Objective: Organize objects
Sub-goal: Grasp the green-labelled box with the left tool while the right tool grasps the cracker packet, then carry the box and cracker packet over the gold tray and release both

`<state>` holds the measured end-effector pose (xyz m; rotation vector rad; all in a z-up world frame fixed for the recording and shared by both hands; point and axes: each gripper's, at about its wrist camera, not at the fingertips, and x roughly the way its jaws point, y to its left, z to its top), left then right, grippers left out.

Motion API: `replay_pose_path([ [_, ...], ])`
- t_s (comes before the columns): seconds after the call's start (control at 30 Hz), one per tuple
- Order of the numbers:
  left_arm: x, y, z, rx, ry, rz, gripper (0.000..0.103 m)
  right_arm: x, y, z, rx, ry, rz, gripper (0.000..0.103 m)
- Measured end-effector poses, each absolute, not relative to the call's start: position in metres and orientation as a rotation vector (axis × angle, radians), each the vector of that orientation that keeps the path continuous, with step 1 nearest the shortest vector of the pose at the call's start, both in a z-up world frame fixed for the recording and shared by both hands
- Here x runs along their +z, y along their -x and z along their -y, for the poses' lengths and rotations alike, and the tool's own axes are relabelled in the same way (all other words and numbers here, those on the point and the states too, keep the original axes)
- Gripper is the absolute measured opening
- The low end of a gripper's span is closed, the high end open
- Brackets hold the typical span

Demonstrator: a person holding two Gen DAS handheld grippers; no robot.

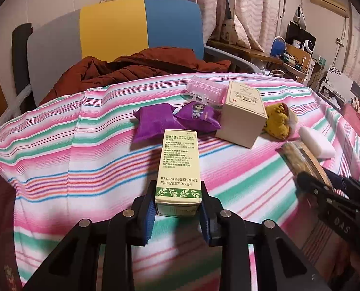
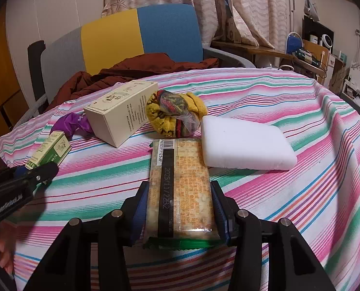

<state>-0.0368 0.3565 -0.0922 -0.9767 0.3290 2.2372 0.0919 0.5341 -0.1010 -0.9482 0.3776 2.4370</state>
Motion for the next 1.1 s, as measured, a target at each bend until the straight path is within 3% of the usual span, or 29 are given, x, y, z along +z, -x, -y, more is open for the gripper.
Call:
replay_pose_path([
  [0.5,-0.088,0.006,-0.297,2.27,0.949,-0.158,0.03,-0.091,-0.094,-0.474,2.51,0.938,-0.172,0.048],
  [0.87,-0.091,-0.01,-0.244,2.253,1.023,-0.021,0.03,-0.095,-0.108,-0.437,2.553,0.952,-0.395,0.048],
  [1.1,-0.064,-0.032,-0.197,2.235,0.97,0.059,0.03,-0.091,-0.097,-0.402,2.615,1.005,-0.532,0.048],
])
